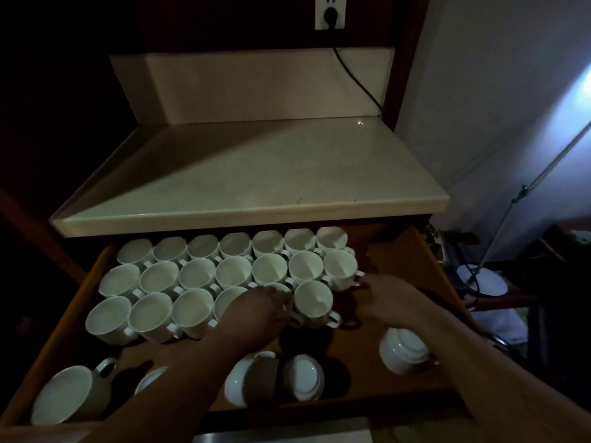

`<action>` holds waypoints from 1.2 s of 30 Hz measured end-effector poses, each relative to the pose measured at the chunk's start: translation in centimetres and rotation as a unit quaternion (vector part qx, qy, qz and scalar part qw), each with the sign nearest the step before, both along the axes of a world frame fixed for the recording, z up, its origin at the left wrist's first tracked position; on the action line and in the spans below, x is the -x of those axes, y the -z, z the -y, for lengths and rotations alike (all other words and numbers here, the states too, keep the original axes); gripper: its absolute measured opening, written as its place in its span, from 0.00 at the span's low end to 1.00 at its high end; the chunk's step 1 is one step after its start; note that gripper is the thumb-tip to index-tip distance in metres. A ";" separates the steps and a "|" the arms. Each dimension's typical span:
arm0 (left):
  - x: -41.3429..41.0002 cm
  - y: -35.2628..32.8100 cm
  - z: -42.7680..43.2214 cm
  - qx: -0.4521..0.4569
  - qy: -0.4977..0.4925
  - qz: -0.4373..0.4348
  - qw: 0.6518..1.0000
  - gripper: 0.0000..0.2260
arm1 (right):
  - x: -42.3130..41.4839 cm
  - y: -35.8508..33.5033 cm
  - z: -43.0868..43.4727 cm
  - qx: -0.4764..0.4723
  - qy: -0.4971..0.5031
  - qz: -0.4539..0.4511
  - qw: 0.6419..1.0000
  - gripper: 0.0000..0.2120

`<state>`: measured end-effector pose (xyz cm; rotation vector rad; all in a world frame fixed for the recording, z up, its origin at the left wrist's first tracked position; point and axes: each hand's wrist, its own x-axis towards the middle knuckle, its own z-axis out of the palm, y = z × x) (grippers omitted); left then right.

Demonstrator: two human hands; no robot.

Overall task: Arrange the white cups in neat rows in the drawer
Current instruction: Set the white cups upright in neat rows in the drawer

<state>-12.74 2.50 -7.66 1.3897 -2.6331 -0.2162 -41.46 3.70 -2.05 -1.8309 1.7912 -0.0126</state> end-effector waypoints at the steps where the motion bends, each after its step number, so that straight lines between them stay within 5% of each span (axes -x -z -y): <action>1: 0.7 -0.4 -0.1 0.011 -0.011 -0.010 1.000 0.16 | 1.3 -0.7 -0.3 -0.020 -0.006 -0.047 0.999 0.16; 4: 3.3 -1.2 -0.4 0.042 0.004 -0.020 0.999 0.22 | 4.2 -1.2 -1.2 -0.132 -0.015 -0.149 0.980 0.20; 7: 5.5 -0.7 -0.4 0.041 0.048 0.041 0.997 0.19 | 5.0 -0.3 -2.6 -0.223 0.023 -0.122 0.967 0.21; 12: 6.3 0.7 0.1 -0.001 0.046 0.076 0.996 0.19 | 4.5 1.0 -4.0 -0.177 0.006 -0.141 0.974 0.30; 16: 7.3 -3.3 -0.9 -0.085 -0.026 -0.110 0.990 0.13 | 5.9 -0.5 -3.0 -0.126 0.064 0.034 0.989 0.28; 19: 9.3 -5.9 -1.1 -0.216 -0.156 -0.314 0.912 0.13 | 5.8 -3.4 -1.8 -0.019 0.085 0.137 0.987 0.27; 23: 11.2 -9.1 -1.1 -0.495 -0.264 -0.520 0.644 0.22 | 3.6 -6.9 -1.5 0.079 0.120 0.234 0.962 0.30; 24: 11.2 -9.8 -1.1 -0.526 -0.263 -0.515 0.624 0.25 | 2.8 -7.3 -1.7 0.104 0.117 0.221 0.963 0.33; 26: 11.0 -10.5 -2.1 -0.559 -0.161 -0.526 0.620 0.26 | 1.4 -7.6 -1.8 0.165 0.089 0.169 0.968 0.40; 27: 10.1 -10.4 -2.6 -0.550 -0.172 -0.581 0.575 0.23 | 0.7 -7.5 -1.9 0.191 0.068 0.144 0.969 0.42; 28: 10.4 -10.4 -2.8 -0.538 -0.172 -0.599 0.568 0.21 | 0.1 -7.4 -2.0 0.212 0.048 0.129 0.968 0.43; 30: 11.8 -11.2 -2.0 -0.533 -0.160 -0.555 0.619 0.22 | -0.4 -7.1 -1.9 0.228 0.024 0.124 0.965 0.43; 31: 12.6 -11.6 -0.9 -0.539 -0.220 -0.591 0.559 0.25 | -0.4 -7.1 -1.9 0.219 0.018 0.134 0.966 0.42; 33: 12.3 -11.0 0.2 -0.517 -0.243 -0.629 0.527 0.27 | -0.1 -7.4 -1.7 0.190 0.006 0.175 0.966 0.39; 36: 11.2 -10.4 0.5 -0.495 -0.204 -0.591 0.603 0.26 | 0.9 -8.4 -0.8 0.140 0.035 0.262 0.954 0.26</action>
